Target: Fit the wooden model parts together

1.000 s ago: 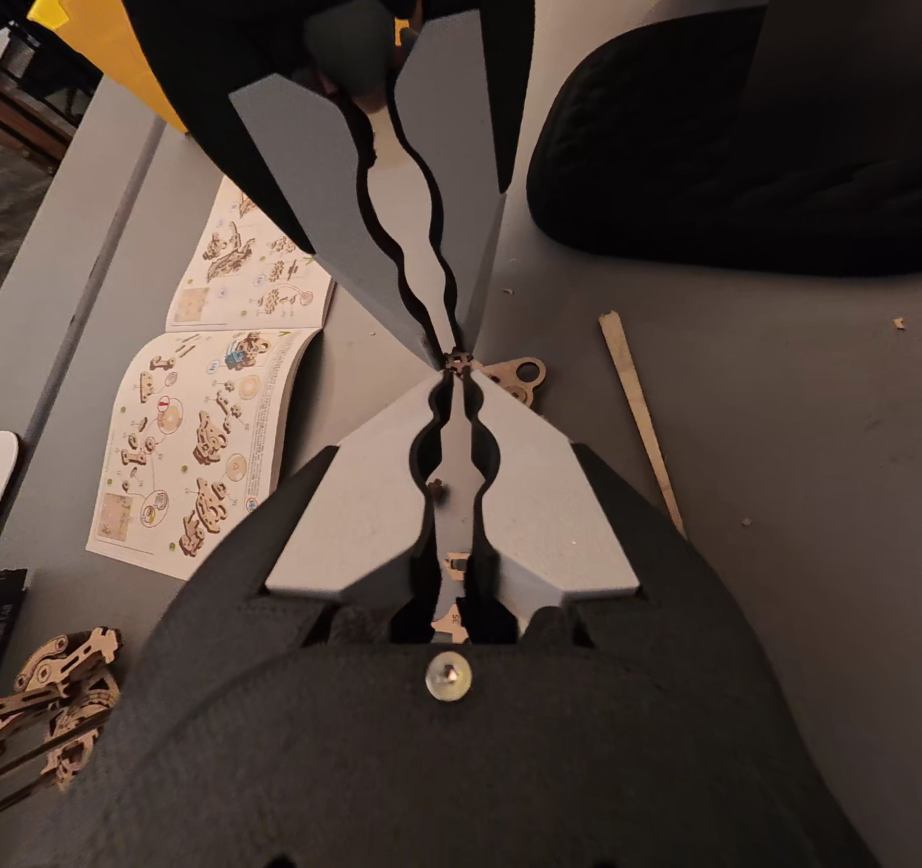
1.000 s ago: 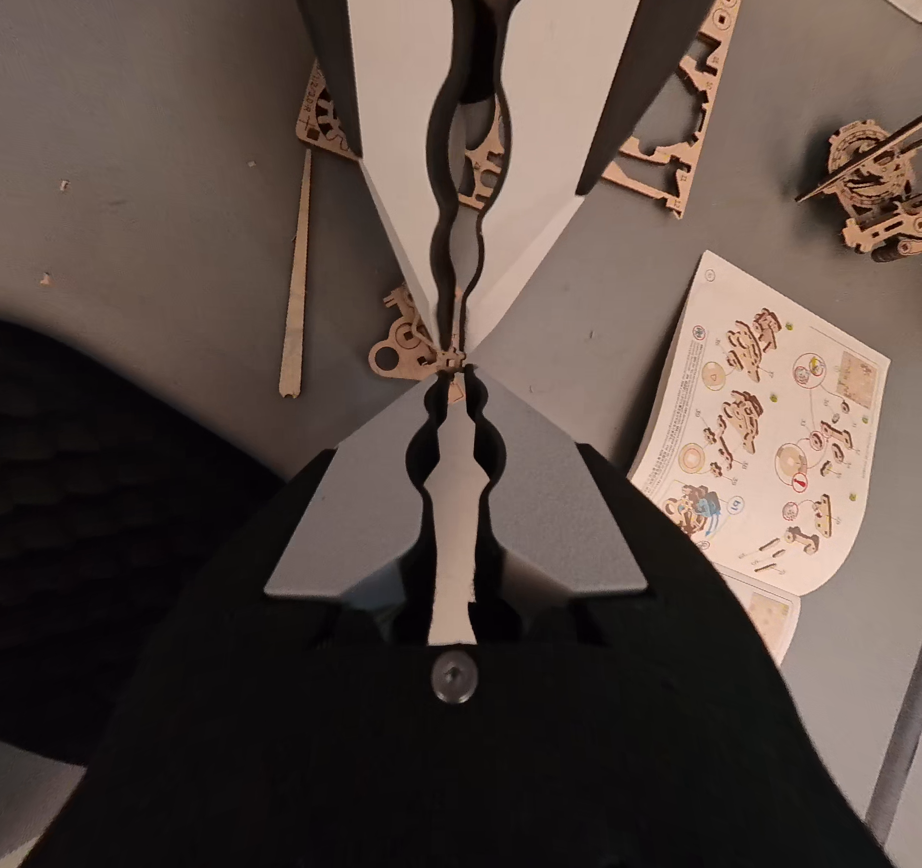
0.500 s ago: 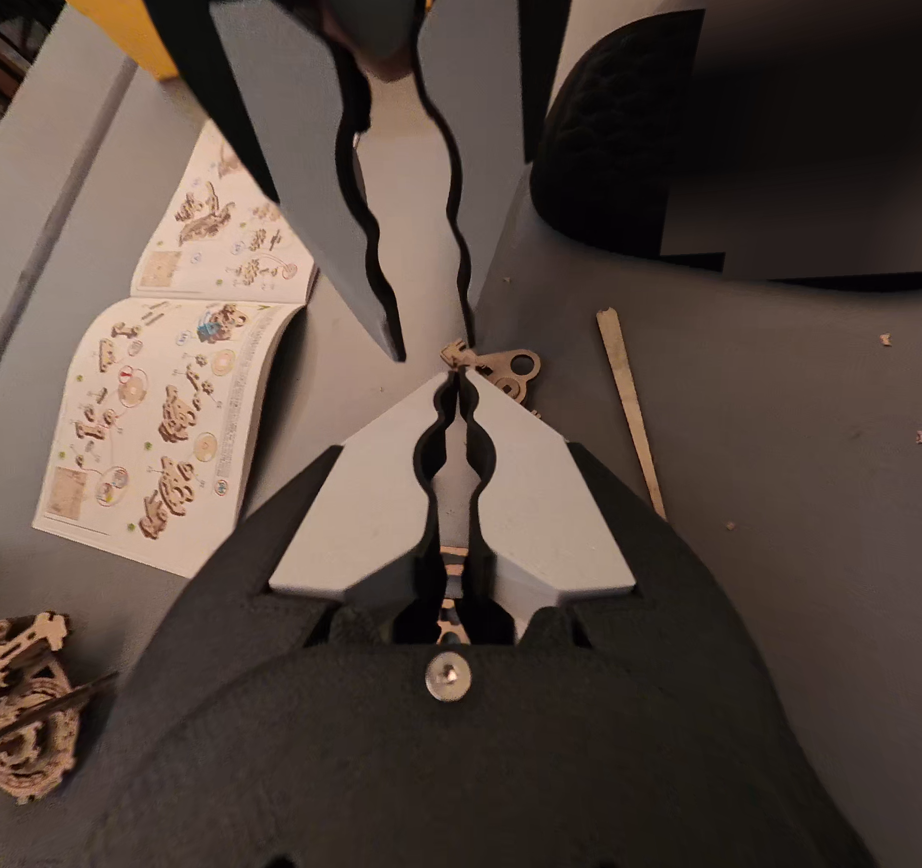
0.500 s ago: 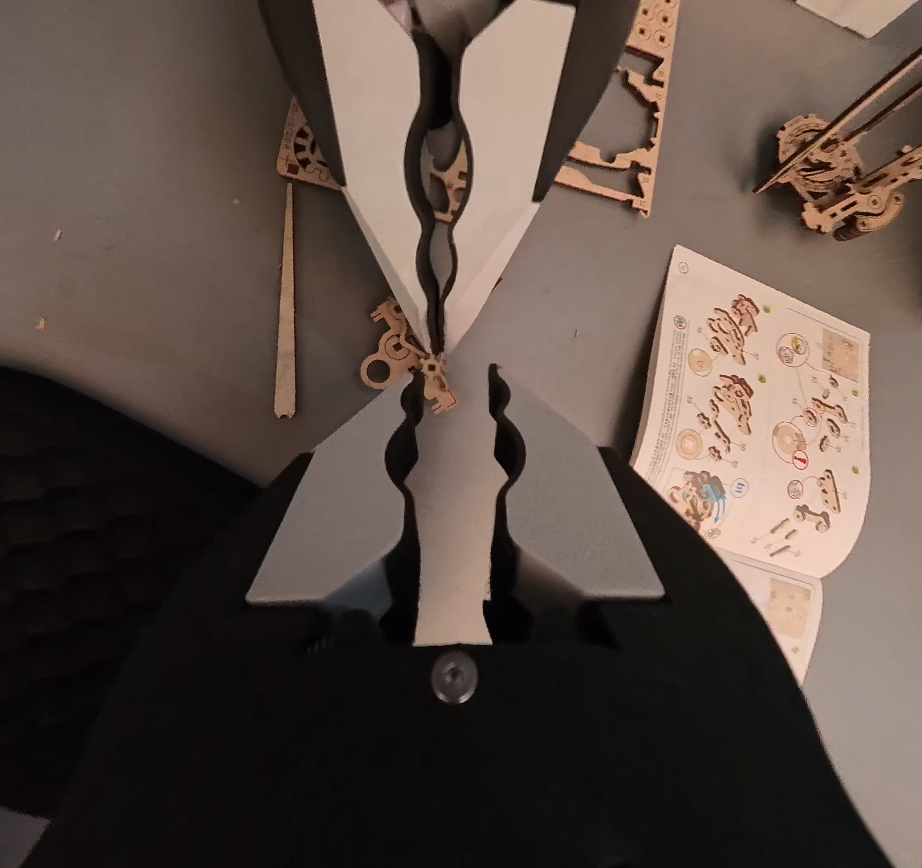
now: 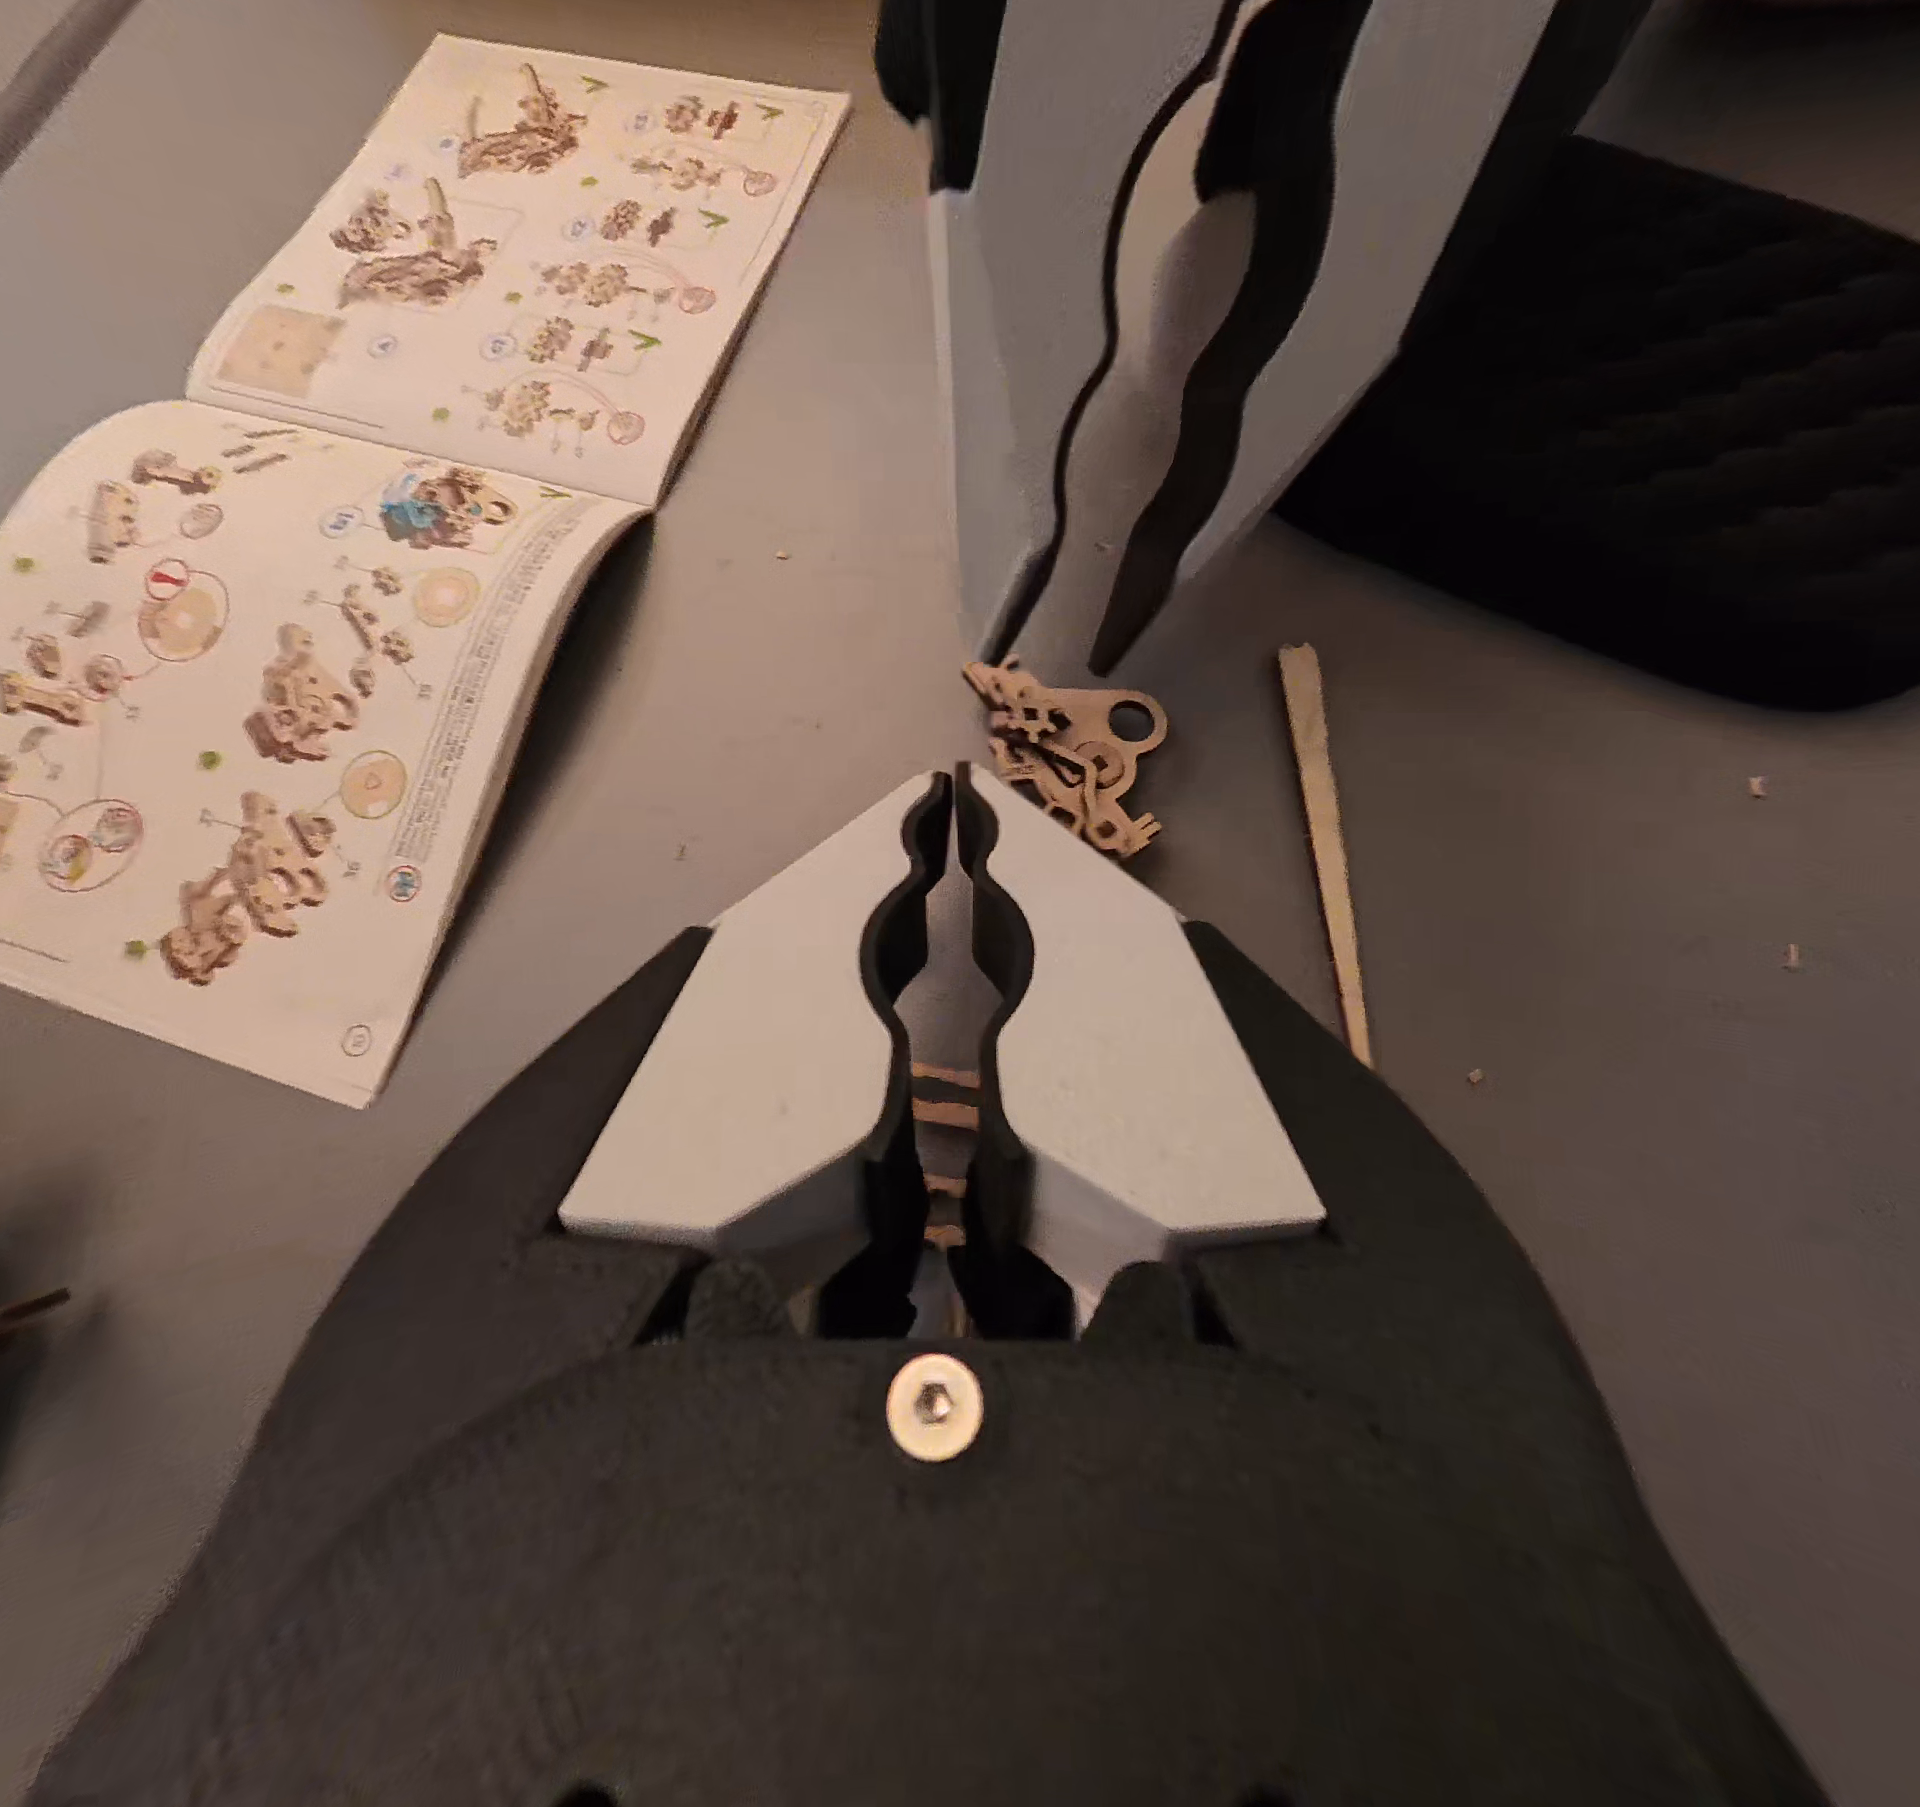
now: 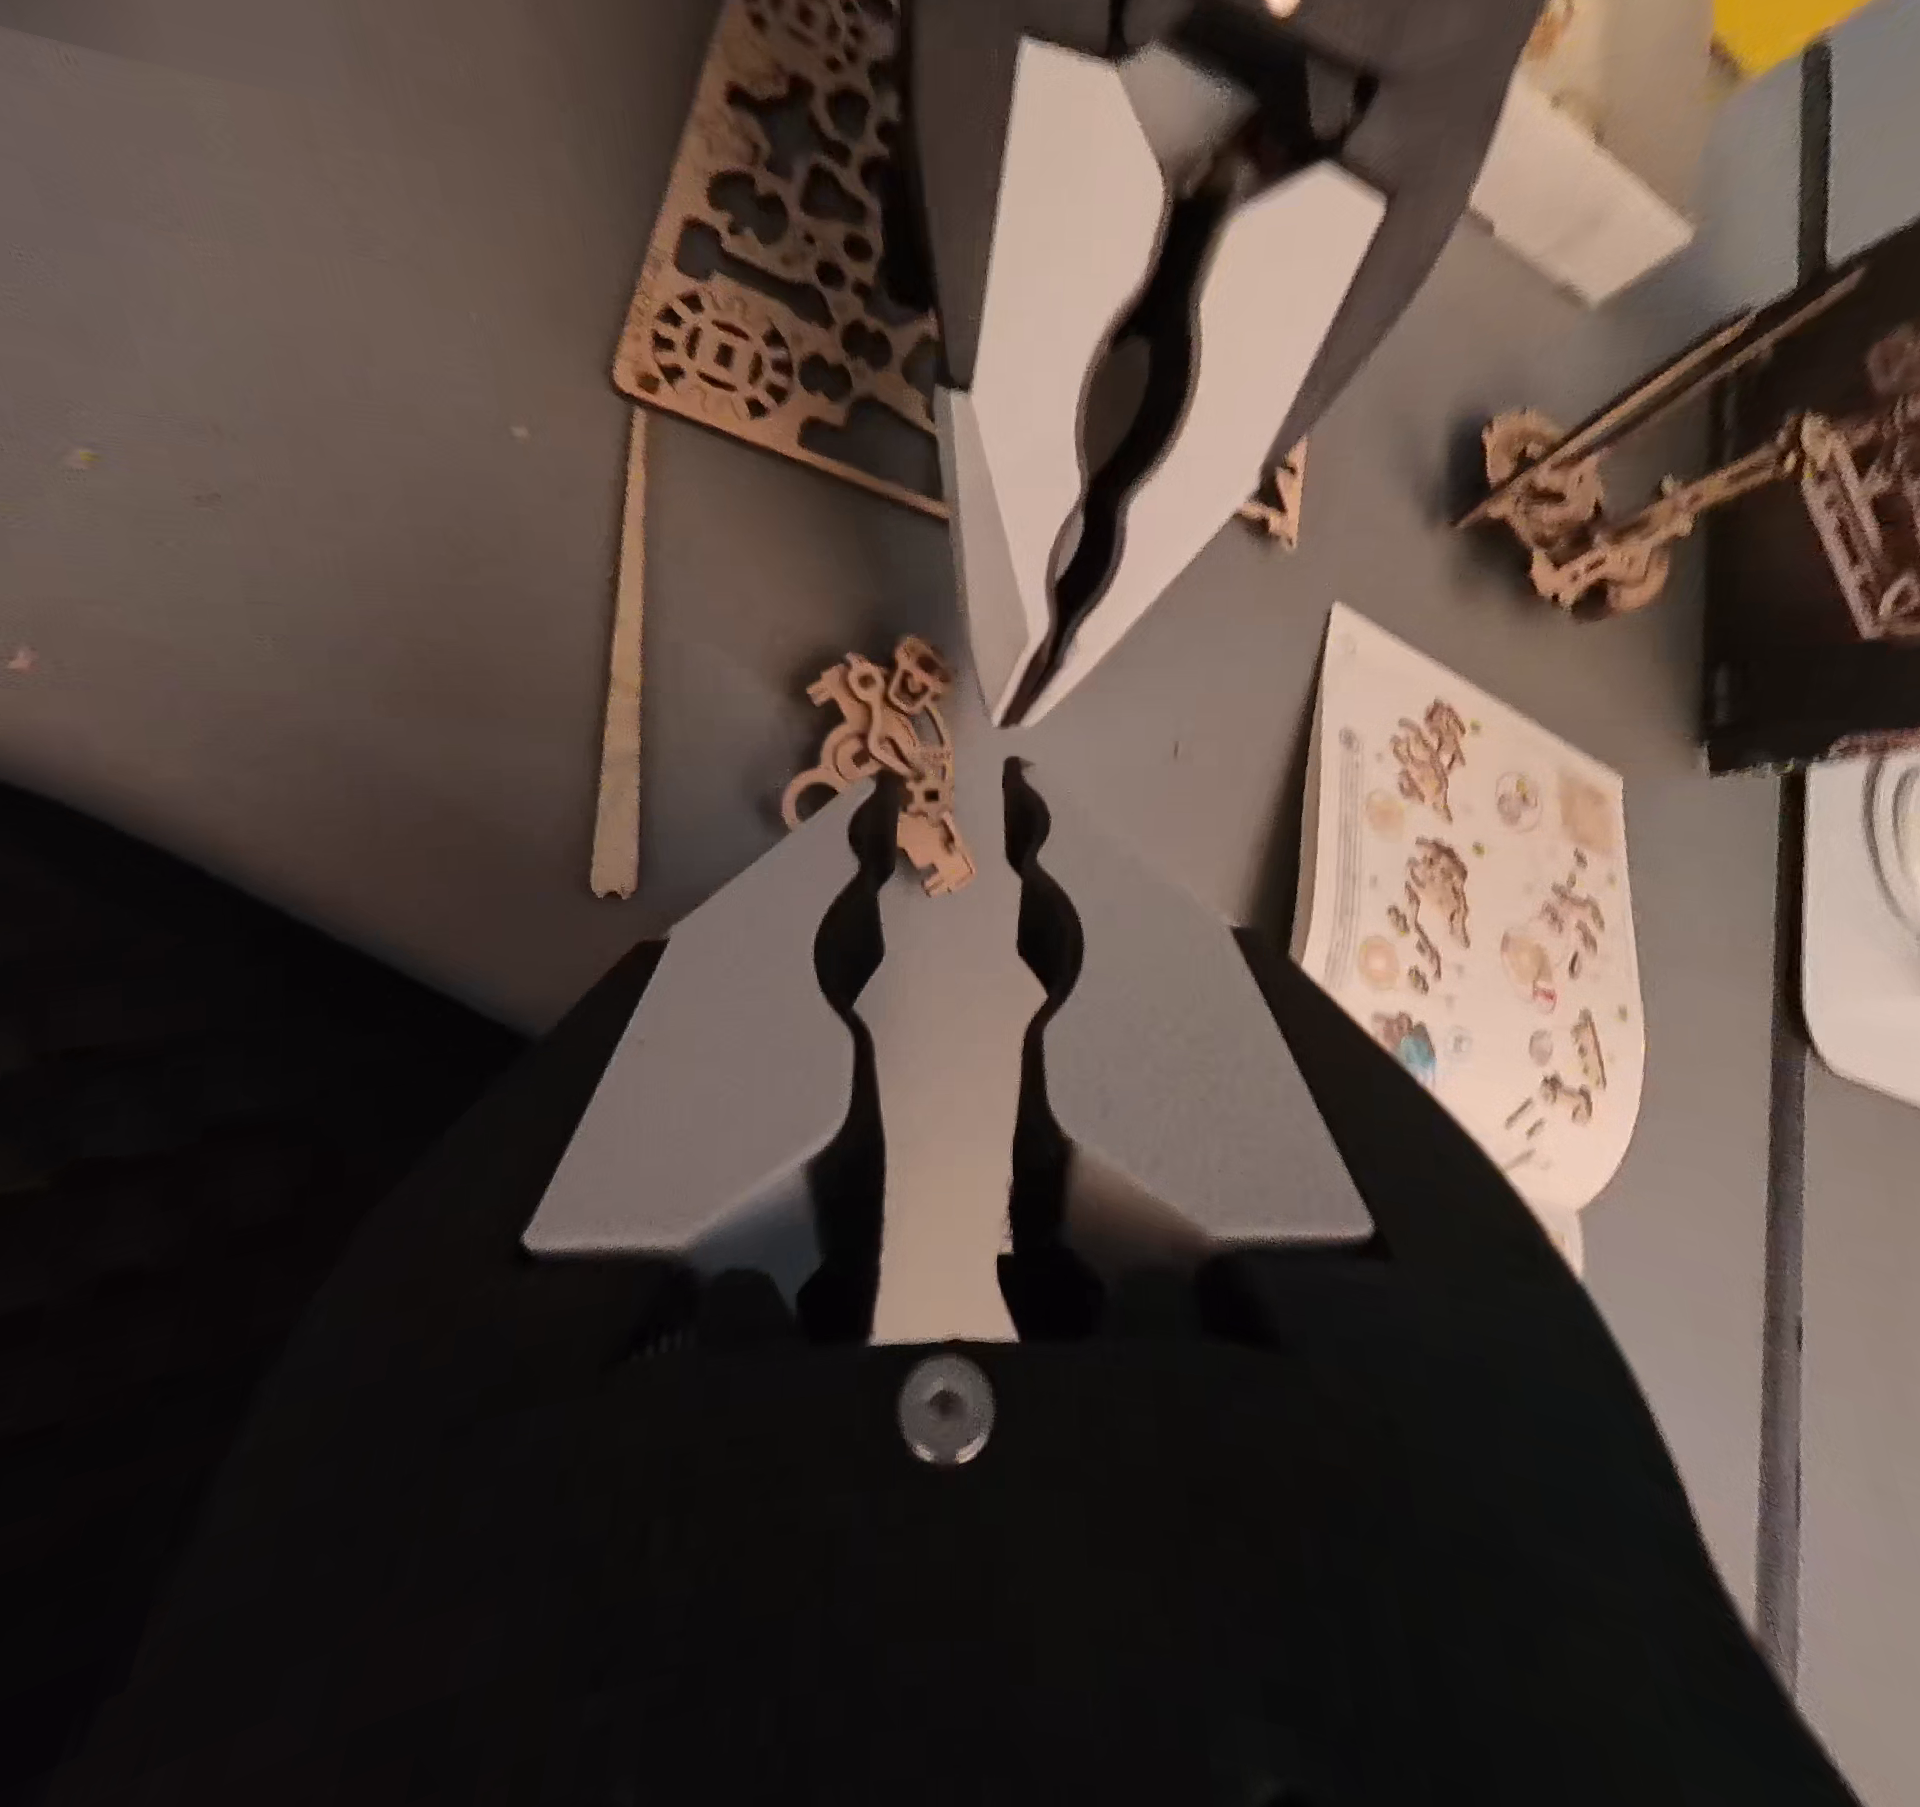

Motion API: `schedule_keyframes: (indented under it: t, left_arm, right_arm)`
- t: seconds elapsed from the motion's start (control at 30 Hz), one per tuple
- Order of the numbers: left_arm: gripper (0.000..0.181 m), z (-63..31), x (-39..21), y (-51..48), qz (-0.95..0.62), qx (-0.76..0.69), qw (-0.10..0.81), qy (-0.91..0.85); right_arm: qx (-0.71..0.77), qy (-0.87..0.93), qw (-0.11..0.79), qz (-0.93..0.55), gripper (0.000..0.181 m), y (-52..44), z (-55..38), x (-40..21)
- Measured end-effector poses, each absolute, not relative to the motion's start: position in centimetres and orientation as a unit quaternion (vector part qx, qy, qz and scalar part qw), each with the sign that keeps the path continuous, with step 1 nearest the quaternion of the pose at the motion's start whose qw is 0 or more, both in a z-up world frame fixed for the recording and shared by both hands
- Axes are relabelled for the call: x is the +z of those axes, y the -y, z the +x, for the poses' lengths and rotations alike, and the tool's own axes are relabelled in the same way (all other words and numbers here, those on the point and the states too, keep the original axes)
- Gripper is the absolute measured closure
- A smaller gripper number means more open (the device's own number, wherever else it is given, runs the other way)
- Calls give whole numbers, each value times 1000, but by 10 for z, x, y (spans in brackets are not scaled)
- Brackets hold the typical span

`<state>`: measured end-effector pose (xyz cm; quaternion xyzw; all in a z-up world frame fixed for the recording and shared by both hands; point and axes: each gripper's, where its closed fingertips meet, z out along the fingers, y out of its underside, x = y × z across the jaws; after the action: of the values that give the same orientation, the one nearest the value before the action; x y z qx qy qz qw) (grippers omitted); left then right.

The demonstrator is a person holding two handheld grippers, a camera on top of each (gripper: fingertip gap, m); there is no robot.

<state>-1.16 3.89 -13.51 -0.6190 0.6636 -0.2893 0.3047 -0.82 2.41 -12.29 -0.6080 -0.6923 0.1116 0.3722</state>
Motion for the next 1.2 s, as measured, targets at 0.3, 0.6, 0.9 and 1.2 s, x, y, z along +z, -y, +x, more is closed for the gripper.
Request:
schedule_keyframes:
  t: [0.3, 0.6, 0.9, 1.2]
  left_arm:
    - [138, -7, -134, -20, -635, -341, 249, -647]
    - [151, -4, -154, -14, -619, -274, 259, -689]
    - [153, -7, -154, -11, -580, -296, 246, -717]
    - [153, -7, -155, -3, -546, -304, 234, -744]
  right_arm:
    - [129, 704, 368, -594, 170, -25, -13, -128]
    - [113, 707, 339, -611, 171, -27, -9, -144]
    - [119, 709, 324, -615, 171, -30, -4, -139]
    - [143, 732, 291, -599, 171, -18, -8, -143]
